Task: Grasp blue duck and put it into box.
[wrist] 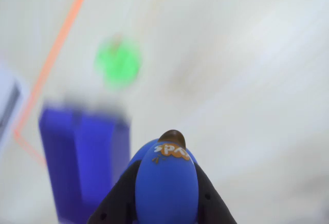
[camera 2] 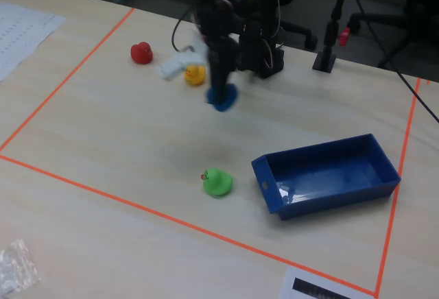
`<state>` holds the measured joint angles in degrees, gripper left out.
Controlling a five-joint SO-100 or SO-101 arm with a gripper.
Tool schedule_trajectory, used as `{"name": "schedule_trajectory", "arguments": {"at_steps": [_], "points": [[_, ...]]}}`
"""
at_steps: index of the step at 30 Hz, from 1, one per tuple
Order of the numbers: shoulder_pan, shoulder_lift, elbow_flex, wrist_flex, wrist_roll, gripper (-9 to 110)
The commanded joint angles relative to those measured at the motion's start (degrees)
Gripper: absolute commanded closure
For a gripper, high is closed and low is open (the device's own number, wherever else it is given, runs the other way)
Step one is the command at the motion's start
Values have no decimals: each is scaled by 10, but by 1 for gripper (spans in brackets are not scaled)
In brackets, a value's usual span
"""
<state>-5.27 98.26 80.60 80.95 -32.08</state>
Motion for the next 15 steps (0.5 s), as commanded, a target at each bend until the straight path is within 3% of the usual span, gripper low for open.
{"name": "schedule_trajectory", "arguments": {"at_steps": [1, 6, 13, 15], "points": [[-192, -148, -283, 61, 54, 101], [-252, -272, -403, 43, 77, 101], [-274, -366, -410, -25, 89, 101], [-270, -390, -407, -33, 78, 89]]}}
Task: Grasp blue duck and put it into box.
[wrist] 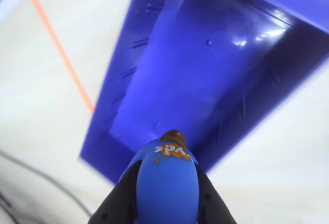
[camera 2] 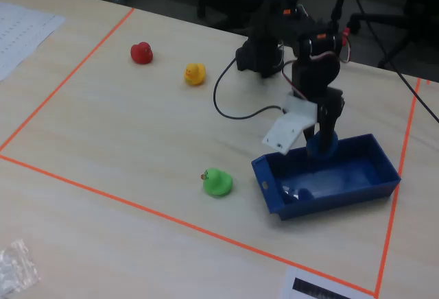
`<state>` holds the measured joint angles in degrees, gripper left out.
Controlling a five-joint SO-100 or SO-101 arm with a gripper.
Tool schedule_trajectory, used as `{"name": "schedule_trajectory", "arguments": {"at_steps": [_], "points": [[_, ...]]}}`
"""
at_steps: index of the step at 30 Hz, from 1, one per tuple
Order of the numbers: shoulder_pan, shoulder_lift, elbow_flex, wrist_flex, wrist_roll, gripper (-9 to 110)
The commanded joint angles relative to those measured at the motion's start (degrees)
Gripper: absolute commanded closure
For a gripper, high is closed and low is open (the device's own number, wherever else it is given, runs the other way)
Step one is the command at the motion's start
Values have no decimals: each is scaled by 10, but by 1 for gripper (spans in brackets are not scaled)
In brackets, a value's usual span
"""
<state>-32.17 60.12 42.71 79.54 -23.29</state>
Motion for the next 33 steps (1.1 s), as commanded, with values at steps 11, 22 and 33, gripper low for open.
{"name": "schedule_trajectory", "arguments": {"at_steps": [11, 22, 33], "points": [[42, 178, 201, -59, -63, 70], [251, 809, 859, -232, -221, 101], [352, 1223, 1284, -221, -377, 101]]}}
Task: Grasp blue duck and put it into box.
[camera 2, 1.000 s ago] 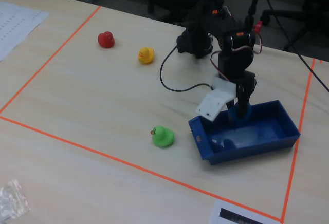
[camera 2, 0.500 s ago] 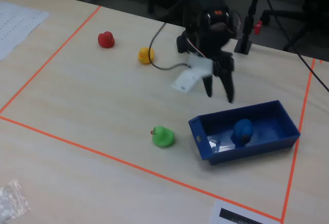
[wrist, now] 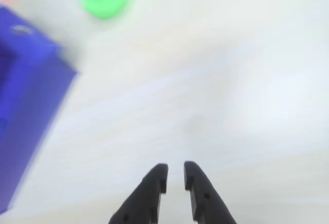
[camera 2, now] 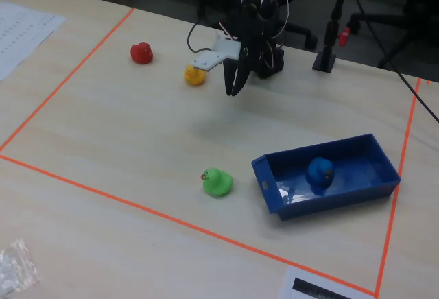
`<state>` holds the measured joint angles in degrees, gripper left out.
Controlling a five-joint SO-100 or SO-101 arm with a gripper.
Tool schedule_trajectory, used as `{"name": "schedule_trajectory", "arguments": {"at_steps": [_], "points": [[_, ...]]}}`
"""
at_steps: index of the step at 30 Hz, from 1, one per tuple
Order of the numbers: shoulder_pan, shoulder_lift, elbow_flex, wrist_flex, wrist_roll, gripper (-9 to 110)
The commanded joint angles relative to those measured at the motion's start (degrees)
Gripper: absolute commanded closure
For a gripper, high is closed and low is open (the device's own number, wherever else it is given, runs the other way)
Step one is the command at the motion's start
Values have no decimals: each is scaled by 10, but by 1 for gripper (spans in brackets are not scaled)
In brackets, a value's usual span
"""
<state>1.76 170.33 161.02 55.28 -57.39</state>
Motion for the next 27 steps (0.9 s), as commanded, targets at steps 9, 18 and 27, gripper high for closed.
{"name": "schedule_trajectory", "arguments": {"at_steps": [9, 18, 27], "points": [[19, 193, 171, 193, -122, 101], [37, 193, 171, 193, -120, 100], [37, 193, 172, 193, -120, 100]]}}
